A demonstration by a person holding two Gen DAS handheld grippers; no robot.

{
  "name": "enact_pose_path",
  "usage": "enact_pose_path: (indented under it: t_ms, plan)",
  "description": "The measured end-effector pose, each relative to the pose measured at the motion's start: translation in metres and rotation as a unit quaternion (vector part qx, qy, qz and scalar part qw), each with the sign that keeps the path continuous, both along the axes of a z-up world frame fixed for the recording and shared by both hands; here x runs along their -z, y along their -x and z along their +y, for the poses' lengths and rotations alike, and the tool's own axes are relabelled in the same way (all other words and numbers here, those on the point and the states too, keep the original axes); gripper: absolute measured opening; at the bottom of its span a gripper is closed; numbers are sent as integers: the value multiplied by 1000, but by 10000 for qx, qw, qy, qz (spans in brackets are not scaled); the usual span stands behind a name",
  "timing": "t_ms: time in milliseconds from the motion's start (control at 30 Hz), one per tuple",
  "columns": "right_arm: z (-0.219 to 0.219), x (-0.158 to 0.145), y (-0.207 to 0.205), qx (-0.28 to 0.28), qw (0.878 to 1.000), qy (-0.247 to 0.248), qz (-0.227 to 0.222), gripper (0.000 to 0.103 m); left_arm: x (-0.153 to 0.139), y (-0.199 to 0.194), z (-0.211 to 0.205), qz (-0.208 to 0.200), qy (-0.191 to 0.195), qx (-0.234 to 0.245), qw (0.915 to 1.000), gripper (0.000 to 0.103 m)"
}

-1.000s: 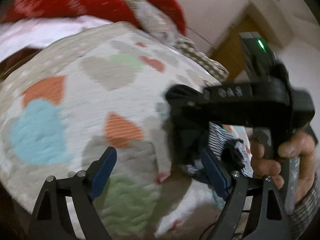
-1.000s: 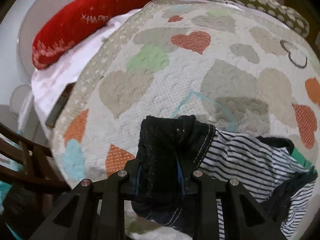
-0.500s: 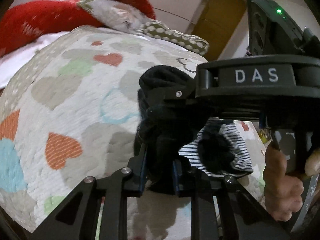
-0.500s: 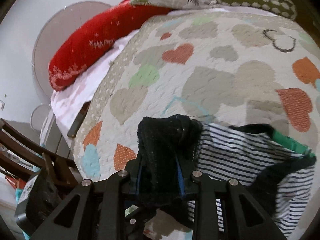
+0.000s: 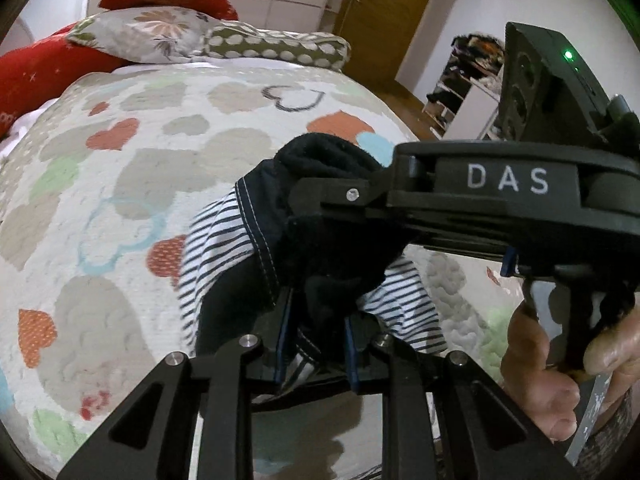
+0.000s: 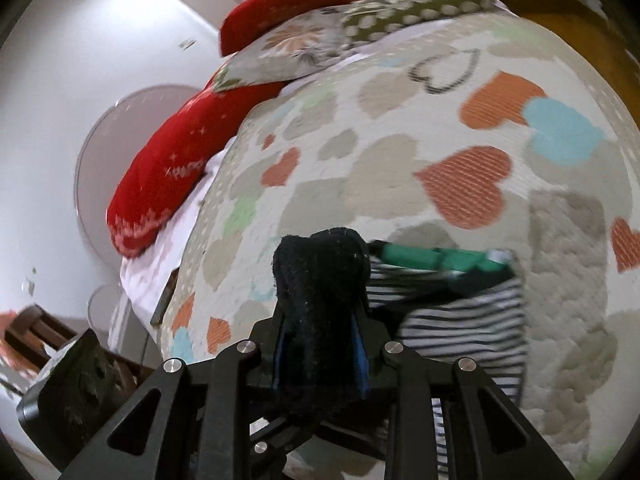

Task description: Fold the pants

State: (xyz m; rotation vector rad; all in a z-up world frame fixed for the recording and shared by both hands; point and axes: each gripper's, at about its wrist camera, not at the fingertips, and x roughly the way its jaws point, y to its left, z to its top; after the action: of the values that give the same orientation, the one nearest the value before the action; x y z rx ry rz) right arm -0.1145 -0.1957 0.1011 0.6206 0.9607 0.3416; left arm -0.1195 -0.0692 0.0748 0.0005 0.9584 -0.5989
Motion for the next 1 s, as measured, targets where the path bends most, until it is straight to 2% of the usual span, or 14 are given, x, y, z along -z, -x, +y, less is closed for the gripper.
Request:
enact_pose_path:
  t_ms: [133,167,200,233,267,367,467,533,633,700,733,833,900,1000]
  plan:
    - [-17,9,6,156,9998,-136,14,29,2,1,-13,34,-115,117,9999,20]
    - [-22,11,7,213,9996,-163,13,29,1,2,-13,72,-109,135,9998,24]
    - [-26,13,8,274,9995,-165,13,29,0,3,-13,130,-86,149,9998,32]
    - [-31,15,10,382,9992,-133,20,33,-1,3,-10,227,-51,148,9996,39]
    - [-37,17,13,559,9984,-38,46,36,-4,4,-4,392,106,174,9990,48]
    - [-60,16,26,1482,9851,863,113,44,-13,7,18,622,510,200,9966,54]
    - [-79,3,43,1968,9739,1125,-148,47,-15,2,42,495,640,-275,9963,56]
    - [-83,-9,50,1904,9774,784,-479,47,-6,-6,49,659,629,-542,9944,56]
    - [-68,-19,45,1124,9891,-384,-865,46,13,-11,47,957,645,-604,9915,56]
    - [-51,-15,34,602,9877,-1150,-866,47,24,-8,39,970,453,-584,9925,56]
    - [-43,-11,30,470,9871,-1295,-811,47,28,-7,36,964,387,-561,9930,56]
    - [-23,11,13,383,9907,-1251,-367,46,33,-3,30,855,216,-501,9948,57]
    - [-25,29,14,610,9921,-1086,-117,45,33,-2,31,777,204,-484,9956,66]
    - [-45,40,33,1099,9916,-641,-227,43,40,-5,36,854,259,-594,9942,77]
